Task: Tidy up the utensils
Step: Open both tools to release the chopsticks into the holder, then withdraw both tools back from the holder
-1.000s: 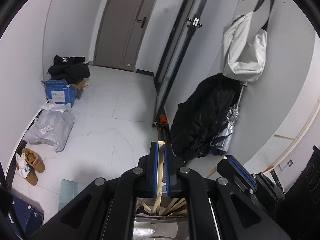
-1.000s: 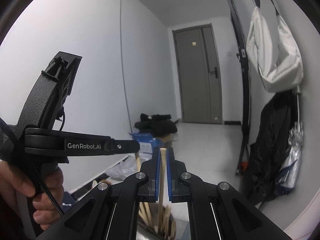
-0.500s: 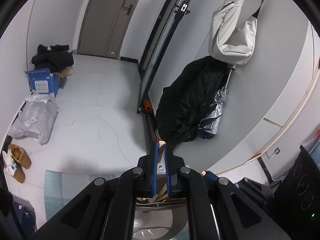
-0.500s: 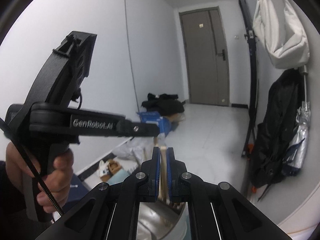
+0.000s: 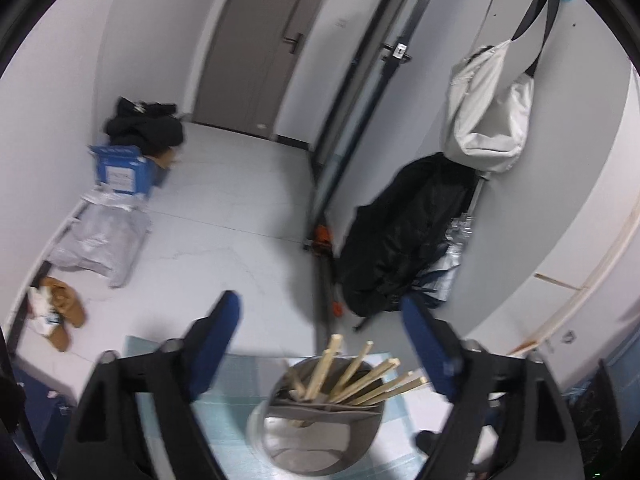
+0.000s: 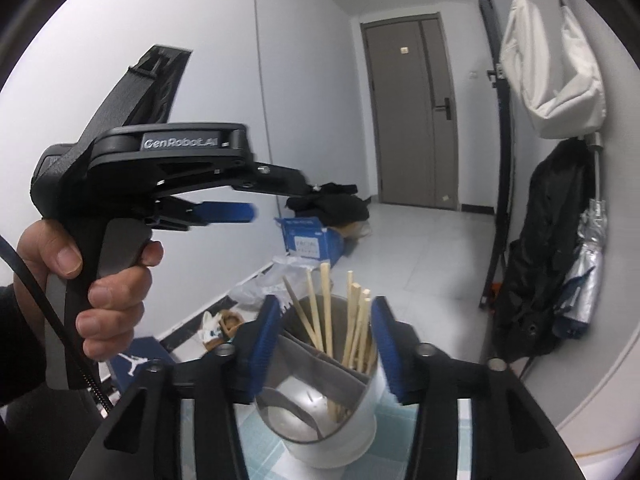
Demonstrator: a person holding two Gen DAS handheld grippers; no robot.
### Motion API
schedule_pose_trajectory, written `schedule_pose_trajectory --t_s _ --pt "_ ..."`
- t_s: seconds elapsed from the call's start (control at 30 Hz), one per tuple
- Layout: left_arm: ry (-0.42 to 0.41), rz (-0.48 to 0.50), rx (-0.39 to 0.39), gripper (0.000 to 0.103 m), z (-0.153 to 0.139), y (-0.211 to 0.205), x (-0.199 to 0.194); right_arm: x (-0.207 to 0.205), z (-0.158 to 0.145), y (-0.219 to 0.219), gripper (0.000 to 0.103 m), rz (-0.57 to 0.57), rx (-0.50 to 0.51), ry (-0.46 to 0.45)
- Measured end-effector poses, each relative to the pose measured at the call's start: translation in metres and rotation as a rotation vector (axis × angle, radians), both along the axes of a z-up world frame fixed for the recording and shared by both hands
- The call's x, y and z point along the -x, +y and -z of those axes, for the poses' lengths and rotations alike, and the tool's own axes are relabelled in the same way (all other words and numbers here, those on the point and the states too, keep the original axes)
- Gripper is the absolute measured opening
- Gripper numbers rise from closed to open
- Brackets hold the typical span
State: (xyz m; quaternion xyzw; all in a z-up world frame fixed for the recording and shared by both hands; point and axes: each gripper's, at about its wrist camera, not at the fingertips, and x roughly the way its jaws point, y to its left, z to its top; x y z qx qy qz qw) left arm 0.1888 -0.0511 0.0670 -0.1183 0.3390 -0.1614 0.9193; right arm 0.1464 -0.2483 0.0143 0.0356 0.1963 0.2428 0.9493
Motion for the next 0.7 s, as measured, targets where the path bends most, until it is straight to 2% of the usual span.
schedule_pose_trajectory --t_s 0.07,0.13,0.27,0.5,0.7 --pt "-0.018 -0.030 -0.039 0.087 -0.007 0.000 0.008 0.007 -0.004 -0.005 0.057 0.020 -0.001 -0.008" --pt "-0.038 -0.063 -0.075 0.094 -0.012 0.000 0.017 0.013 -0.009 -0.010 0.063 0.040 0.003 -0.017" --pt "-0.092 -0.136 -0.098 0.101 -0.023 0.004 0.037 0.024 -0.022 -0.022 0.075 0.070 -0.016 -0.032" --pt "-0.203 -0.256 -0.159 0.102 -0.036 0.008 0.072 0.041 -0.044 -0.030 0.092 0.122 -0.019 -0.066" --pt "-0.224 -0.277 -0.185 0.102 -0.034 0.013 0.098 0.052 -0.049 -0.033 0.103 0.154 -0.030 -0.036"
